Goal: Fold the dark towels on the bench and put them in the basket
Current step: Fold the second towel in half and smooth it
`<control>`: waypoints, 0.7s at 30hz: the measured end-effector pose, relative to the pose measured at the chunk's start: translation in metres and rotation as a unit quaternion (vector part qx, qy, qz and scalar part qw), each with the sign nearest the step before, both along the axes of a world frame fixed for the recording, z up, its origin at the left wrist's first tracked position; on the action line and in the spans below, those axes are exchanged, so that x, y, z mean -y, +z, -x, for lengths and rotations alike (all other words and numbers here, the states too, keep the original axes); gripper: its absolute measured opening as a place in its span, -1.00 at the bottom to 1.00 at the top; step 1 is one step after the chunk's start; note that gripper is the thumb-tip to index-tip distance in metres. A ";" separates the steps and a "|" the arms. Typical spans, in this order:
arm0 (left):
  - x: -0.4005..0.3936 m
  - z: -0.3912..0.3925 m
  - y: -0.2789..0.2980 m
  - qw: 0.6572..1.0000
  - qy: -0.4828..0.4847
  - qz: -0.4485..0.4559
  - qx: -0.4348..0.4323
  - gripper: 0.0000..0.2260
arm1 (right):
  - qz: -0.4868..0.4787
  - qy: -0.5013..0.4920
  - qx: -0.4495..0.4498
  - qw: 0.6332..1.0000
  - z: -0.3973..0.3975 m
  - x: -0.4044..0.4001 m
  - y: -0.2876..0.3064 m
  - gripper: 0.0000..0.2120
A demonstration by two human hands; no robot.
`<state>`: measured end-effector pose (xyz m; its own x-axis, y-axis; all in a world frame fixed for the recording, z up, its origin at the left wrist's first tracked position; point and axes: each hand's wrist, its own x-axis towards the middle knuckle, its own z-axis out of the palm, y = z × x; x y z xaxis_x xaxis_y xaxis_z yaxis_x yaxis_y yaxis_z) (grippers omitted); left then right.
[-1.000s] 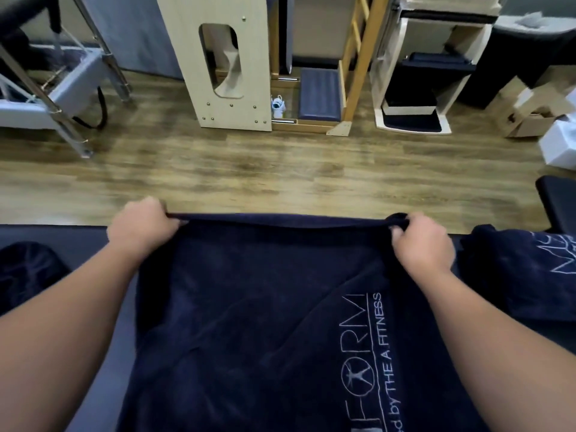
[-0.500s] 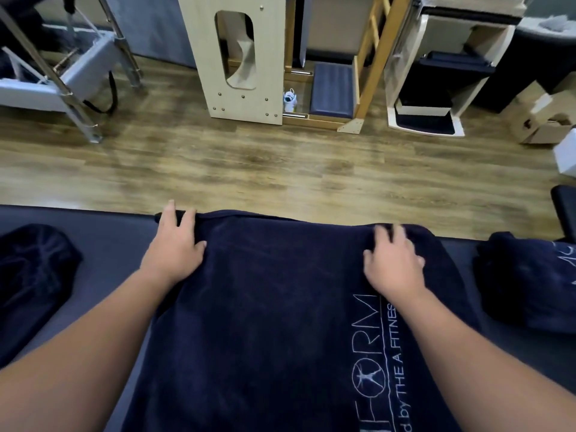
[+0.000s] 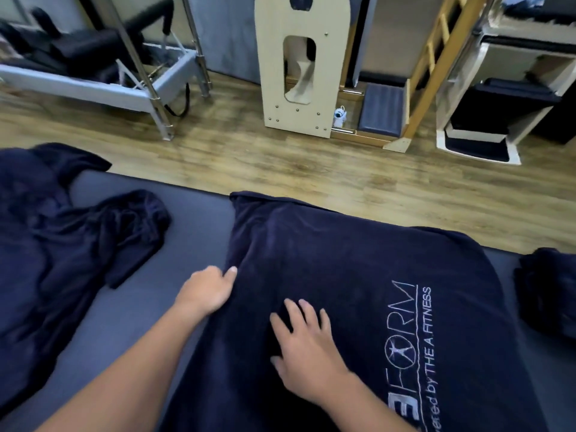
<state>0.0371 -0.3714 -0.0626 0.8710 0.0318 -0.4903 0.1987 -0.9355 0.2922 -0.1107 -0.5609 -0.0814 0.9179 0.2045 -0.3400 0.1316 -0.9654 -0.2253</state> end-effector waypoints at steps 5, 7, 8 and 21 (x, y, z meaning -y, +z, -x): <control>-0.040 0.096 0.002 0.998 -0.039 0.018 -0.047 -0.70 | 0.027 -0.028 -0.004 0.999 0.052 -0.034 -0.006 -0.22; -0.054 0.137 0.002 0.998 -0.048 0.005 -0.045 -0.72 | 0.029 -0.030 -0.002 0.999 0.072 -0.044 0.003 -0.21; -0.060 0.153 0.000 0.998 -0.049 0.001 -0.037 -0.73 | 0.034 -0.024 -0.010 0.999 0.080 -0.047 0.005 -0.22; -0.146 0.337 0.004 0.972 -0.087 0.202 -0.077 -0.04 | 0.001 -0.055 -0.096 0.994 0.164 -0.087 0.008 -0.10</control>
<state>-0.2998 -0.2250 -0.0582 0.7608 -0.3314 -0.5580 0.1193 -0.7737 0.6222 -0.2742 -0.4740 -0.0734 0.8529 0.1055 -0.5114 -0.0199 -0.9721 -0.2338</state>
